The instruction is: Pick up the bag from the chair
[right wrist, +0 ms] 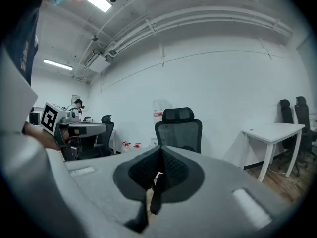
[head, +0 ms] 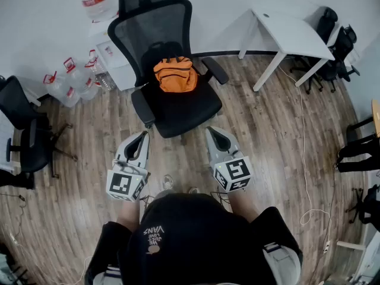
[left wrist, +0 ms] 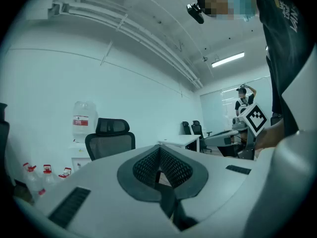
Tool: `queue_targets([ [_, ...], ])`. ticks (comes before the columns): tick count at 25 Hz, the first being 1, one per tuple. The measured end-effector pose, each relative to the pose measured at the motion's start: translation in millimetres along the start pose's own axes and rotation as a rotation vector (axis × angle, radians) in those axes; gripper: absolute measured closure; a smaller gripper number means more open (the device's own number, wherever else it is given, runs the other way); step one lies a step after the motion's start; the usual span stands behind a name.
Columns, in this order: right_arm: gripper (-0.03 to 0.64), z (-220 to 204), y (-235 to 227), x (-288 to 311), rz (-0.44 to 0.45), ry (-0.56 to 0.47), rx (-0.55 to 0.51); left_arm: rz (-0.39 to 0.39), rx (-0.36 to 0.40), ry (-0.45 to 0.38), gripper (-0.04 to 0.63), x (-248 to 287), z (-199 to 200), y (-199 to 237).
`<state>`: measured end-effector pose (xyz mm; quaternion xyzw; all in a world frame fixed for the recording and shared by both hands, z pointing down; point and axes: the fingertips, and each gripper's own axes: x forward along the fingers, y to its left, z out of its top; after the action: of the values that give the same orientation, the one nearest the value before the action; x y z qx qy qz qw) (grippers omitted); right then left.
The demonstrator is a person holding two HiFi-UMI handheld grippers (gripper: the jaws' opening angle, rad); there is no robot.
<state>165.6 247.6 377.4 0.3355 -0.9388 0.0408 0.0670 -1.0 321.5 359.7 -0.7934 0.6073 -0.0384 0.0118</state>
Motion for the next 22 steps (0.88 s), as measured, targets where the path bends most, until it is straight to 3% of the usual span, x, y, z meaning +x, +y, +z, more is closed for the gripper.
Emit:
queue_targets([
  [13, 0.620, -2, 6, 23, 0.005, -0.015, 0.026, -0.038, -0.020, -0.019, 0.586, 8, -7, 18],
  [22, 0.620, -7, 18, 57, -0.095, -0.008, 0.024, -0.143, -0.003, -0.026, 0.586, 17, -15, 55],
])
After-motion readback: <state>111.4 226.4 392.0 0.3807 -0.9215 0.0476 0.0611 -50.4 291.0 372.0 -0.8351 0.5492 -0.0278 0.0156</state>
